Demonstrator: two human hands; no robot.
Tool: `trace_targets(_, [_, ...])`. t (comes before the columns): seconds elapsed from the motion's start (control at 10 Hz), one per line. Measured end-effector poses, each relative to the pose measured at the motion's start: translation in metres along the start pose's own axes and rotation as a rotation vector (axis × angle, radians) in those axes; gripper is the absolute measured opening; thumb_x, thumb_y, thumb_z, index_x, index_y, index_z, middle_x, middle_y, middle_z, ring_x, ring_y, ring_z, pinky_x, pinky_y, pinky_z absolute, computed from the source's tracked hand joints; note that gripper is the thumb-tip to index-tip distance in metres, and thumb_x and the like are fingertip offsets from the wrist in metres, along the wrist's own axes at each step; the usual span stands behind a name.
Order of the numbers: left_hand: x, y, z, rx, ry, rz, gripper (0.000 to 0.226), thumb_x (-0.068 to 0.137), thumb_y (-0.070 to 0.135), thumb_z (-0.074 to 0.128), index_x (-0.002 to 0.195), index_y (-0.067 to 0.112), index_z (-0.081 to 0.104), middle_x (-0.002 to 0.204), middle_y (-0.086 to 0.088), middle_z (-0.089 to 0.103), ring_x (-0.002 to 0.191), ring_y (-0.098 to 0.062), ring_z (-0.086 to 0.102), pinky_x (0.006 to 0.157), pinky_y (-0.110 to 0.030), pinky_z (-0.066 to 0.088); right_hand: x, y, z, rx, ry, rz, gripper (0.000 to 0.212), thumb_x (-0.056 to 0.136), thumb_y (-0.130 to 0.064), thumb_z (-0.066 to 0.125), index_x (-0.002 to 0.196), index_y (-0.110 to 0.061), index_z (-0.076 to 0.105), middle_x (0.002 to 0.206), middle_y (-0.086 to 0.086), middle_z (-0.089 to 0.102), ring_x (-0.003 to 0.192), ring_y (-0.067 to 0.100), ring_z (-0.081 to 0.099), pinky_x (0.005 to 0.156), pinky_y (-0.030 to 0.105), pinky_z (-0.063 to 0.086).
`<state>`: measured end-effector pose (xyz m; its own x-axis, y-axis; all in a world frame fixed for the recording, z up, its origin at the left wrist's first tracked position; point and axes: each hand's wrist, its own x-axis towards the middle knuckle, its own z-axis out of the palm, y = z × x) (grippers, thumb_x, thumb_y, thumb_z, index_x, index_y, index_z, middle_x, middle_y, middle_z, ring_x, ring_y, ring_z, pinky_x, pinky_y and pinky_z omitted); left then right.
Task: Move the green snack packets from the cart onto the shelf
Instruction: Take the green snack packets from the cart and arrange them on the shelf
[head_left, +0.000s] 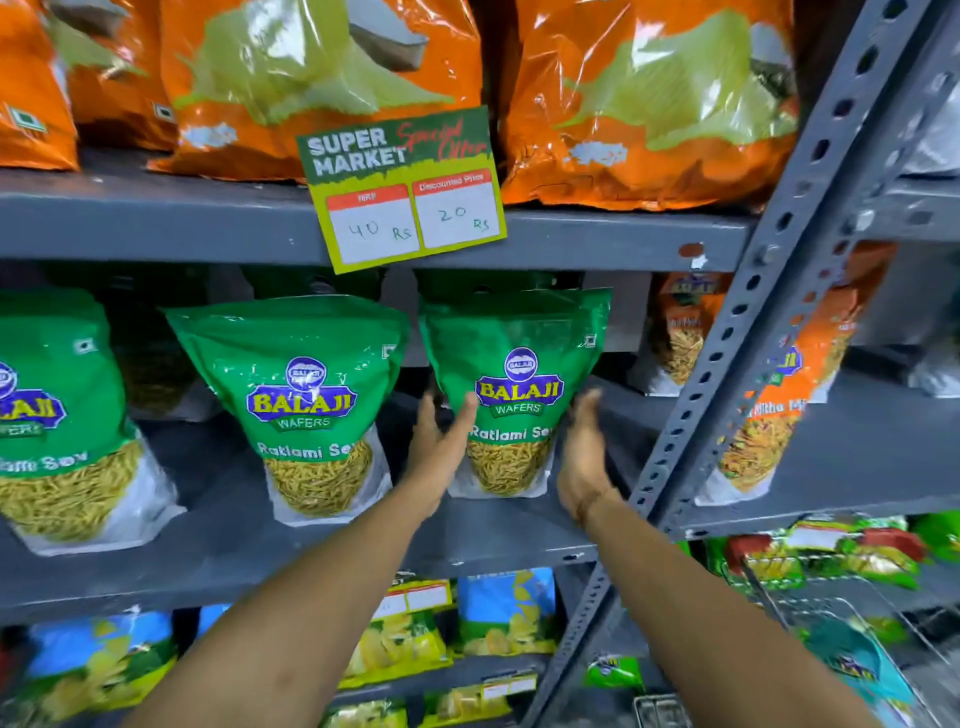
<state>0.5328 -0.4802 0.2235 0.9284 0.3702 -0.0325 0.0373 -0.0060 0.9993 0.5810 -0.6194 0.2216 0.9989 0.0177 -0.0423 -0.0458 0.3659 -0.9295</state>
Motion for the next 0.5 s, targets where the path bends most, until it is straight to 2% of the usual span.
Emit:
trace_targets(0.1, [-0.005,-0.013,0.001,0.059,-0.060,0.003,0.048,0.082,0.050,0.056,0.122,0.026,0.048,0.127,0.001,0.058,0.119,-0.020,0.053,0.102,-0.043,0.045,-0.006,0.026,-0.003,-0.076,-0.052,0.048,0.046,0.098,-0.047,0.020,0.119,-0.026,0.055,0.122,-0.004,0.061,0.098,0.003,0.065,0.081,0.019,0.053])
trace_targets(0.2, [-0.008,-0.014,0.005,0.089,0.000,-0.025,0.039,0.079,0.052,0.057,0.111,0.030,0.051,0.117,0.002,0.061,0.104,-0.017,0.057,0.093,-0.038,0.049,-0.006,0.031,0.001,-0.194,0.001,0.084,0.050,0.098,-0.047,0.019,0.127,-0.020,0.050,0.131,0.006,0.057,0.111,0.018,0.058,0.090,0.028,0.049])
trace_targets(0.3, [-0.011,-0.009,0.004,0.086,-0.011,-0.038,0.045,0.079,0.052,0.058,0.116,0.027,0.050,0.122,-0.001,0.061,0.103,-0.017,0.057,0.092,-0.037,0.049,-0.004,0.027,0.001,-0.238,-0.008,0.091,0.054,0.098,-0.048,0.018,0.130,-0.018,0.049,0.134,0.008,0.057,0.114,0.021,0.057,0.096,0.033,0.048])
trace_targets(0.4, [-0.020,0.001,0.004,0.048,-0.032,-0.112,0.057,0.081,0.052,0.056,0.128,0.023,0.042,0.134,-0.005,0.054,0.116,-0.022,0.054,0.097,-0.039,0.047,-0.015,0.017,0.005,-0.260,0.048,0.104,0.054,0.099,-0.045,0.018,0.131,-0.013,0.048,0.138,0.011,0.054,0.117,0.023,0.055,0.101,0.037,0.045])
trace_targets(0.5, [-0.034,0.003,0.004,0.090,-0.014,-0.168,0.069,0.083,0.055,0.049,0.139,0.019,0.029,0.145,-0.008,0.043,0.129,-0.028,0.044,0.105,-0.042,0.040,-0.030,0.011,0.012,-0.282,0.181,0.100,0.054,0.100,-0.042,0.019,0.131,-0.007,0.047,0.138,0.015,0.052,0.119,0.027,0.053,0.100,0.036,0.043])
